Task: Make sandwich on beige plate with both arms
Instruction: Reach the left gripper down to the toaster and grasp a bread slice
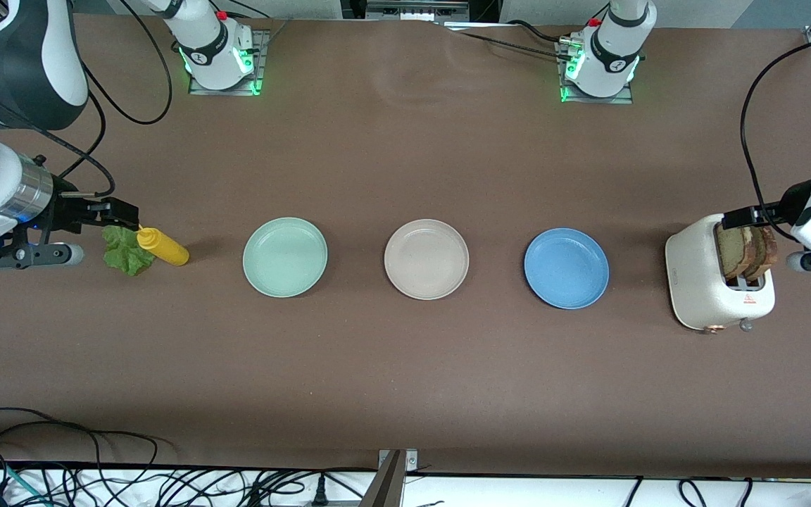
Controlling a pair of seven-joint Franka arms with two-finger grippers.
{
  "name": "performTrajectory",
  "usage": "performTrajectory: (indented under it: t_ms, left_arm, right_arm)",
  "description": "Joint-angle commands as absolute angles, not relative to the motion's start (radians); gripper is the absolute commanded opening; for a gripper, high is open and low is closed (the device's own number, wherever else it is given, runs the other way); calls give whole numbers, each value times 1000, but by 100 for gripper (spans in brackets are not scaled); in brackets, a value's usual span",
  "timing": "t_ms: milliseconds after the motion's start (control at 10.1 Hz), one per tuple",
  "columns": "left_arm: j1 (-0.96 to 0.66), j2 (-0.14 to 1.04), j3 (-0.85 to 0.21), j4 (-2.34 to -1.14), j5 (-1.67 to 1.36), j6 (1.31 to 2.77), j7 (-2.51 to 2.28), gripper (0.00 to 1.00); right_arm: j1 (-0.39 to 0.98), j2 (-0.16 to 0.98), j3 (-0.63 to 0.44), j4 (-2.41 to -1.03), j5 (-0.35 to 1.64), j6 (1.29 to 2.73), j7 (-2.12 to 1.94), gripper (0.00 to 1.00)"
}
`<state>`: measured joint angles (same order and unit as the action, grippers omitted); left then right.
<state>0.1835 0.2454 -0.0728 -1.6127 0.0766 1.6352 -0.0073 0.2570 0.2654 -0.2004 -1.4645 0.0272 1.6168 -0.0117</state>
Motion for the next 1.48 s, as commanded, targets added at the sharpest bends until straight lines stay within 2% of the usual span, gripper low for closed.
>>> performTrajectory:
  t_ms: [0, 296, 691, 790, 1184, 1382]
  left_arm:
    - [204, 300, -83, -1641, 107, 1707, 69, 100]
    - [232, 317, -81, -1753, 109, 1871, 106, 100]
    - [227, 307, -87, -1759, 179, 1862, 110, 100]
    - [224, 301, -87, -1747, 183, 1820, 109, 100]
    - [232, 317, -87, -1758, 178, 1833, 100, 99]
    - [233, 340, -87, -1759, 161, 1833, 95, 93]
  right_arm:
    - [250, 275, -202, -1436, 55, 1595, -17, 100]
    - [249, 275, -202, -1436, 55, 1595, -17, 100]
    - [249, 275, -202, -1437, 55, 1594, -11, 100]
    - [249, 275, -202, -1437, 55, 1594, -11, 100]
    - [250, 275, -202, -1437, 55, 1592, -9, 100]
    - [250, 275, -202, -1437, 57, 1592, -8, 100]
